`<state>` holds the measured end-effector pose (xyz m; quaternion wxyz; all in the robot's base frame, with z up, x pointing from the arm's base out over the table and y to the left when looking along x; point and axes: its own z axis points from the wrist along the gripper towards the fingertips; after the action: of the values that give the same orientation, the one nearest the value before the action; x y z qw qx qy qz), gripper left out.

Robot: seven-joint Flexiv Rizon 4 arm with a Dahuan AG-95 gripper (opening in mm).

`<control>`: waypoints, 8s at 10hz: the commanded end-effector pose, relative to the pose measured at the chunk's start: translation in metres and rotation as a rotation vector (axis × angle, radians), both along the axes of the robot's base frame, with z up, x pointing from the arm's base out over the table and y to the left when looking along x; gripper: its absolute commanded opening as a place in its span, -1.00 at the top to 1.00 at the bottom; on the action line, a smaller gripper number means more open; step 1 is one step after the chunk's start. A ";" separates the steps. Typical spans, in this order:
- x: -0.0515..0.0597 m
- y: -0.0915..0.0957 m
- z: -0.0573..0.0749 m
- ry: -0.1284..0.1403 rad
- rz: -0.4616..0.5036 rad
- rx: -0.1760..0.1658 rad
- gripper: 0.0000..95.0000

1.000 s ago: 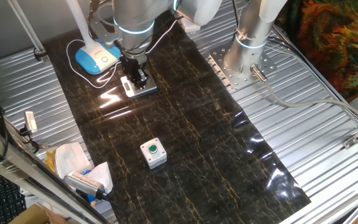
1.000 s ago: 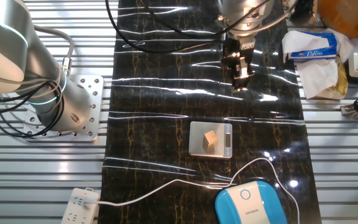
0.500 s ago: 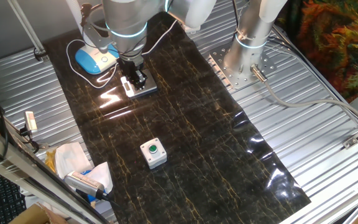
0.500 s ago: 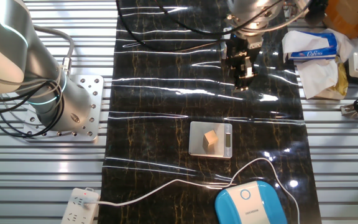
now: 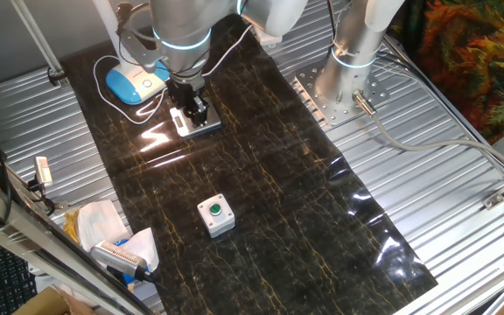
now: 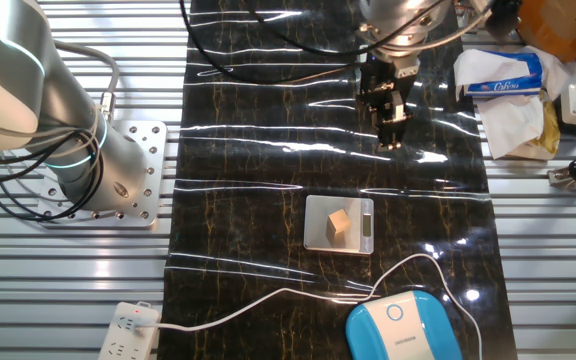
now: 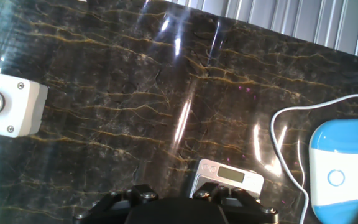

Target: Turn off the desk lamp by pressing the button

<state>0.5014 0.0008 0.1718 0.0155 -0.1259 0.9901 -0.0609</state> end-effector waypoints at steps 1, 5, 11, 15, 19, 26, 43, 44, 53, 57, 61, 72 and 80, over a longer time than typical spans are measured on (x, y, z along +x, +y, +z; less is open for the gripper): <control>-0.002 -0.001 0.001 0.002 0.013 0.004 -0.20; -0.001 -0.040 0.011 0.010 0.008 0.007 0.20; 0.031 -0.176 0.022 0.027 0.094 0.021 0.20; 0.030 -0.237 -0.006 0.020 0.118 0.051 -0.20; 0.030 -0.249 -0.037 -0.004 0.094 0.062 -0.20; 0.039 -0.239 -0.078 -0.037 0.007 0.114 -0.20; 0.035 -0.227 -0.127 -0.025 -0.128 0.076 -0.20; 0.035 -0.227 -0.130 -0.026 -0.117 0.056 -0.60; 0.035 -0.227 -0.133 -0.028 -0.104 0.052 -0.60; 0.035 -0.226 -0.133 -0.030 -0.099 0.058 -0.60; 0.038 -0.219 -0.138 -0.032 -0.122 0.060 -0.60; 0.034 -0.217 -0.140 -0.043 -0.117 0.037 -0.60; 0.044 -0.230 -0.121 -0.039 -0.075 0.049 -0.60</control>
<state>0.5463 -0.2312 0.0485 0.0387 -0.0865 0.9945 -0.0442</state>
